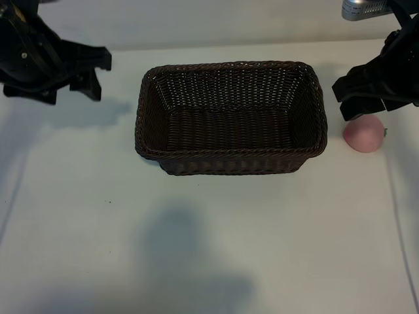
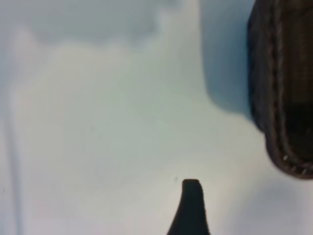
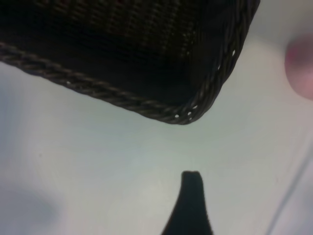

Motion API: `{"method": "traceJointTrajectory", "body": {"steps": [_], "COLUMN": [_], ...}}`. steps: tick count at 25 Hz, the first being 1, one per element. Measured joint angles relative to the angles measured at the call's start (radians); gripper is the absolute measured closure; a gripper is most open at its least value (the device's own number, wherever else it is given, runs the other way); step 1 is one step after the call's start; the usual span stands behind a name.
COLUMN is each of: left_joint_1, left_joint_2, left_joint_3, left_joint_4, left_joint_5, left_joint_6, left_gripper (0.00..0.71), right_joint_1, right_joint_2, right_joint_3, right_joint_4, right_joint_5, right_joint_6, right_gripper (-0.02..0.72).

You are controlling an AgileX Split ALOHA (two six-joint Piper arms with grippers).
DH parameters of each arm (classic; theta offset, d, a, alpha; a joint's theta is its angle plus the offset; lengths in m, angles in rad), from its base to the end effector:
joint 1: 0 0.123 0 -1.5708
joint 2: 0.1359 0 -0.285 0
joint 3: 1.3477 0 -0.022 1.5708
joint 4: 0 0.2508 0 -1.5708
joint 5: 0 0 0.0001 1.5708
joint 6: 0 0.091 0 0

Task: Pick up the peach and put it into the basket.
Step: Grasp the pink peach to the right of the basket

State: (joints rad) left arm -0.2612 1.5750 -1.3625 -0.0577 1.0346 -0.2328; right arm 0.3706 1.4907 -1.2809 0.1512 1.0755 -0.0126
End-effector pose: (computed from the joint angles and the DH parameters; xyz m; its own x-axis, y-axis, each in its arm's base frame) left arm 0.3154 -0.0890 0.3124 -0.9270 -0.0203 -0.3746 0.0380 0.9883 -0.1476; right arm 0.2759 0.1201 0.3148 -0.8891 -0.2820 -0.3606 -0.3521 0.9247 0.1450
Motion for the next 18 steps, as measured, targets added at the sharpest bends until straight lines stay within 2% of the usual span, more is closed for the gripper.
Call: {"method": "traceJointTrajectory", "body": {"steps": [5,11,18], "left_joint_1": [-0.011,-0.013,-0.015], "left_joint_2": [0.0,0.0,0.001], "left_joint_3": [0.018,0.021,0.021], "left_joint_4": [0.001,0.001,0.0], "left_joint_5": [0.011,0.002,0.002], "left_joint_6": [-0.003,-0.003,-0.003], "left_gripper": [0.133,0.133,0.133], "right_joint_1": [0.0,0.0,0.0], "right_joint_2": [0.0,0.0,0.0], "right_joint_3": [0.0,0.0,0.0], "right_joint_4": [0.002,0.0,-0.074], "right_joint_5": [-0.053,-0.063,-0.082], "right_joint_6": [0.001,0.035,0.097], "right_gripper": [0.116,0.116,0.116]}}
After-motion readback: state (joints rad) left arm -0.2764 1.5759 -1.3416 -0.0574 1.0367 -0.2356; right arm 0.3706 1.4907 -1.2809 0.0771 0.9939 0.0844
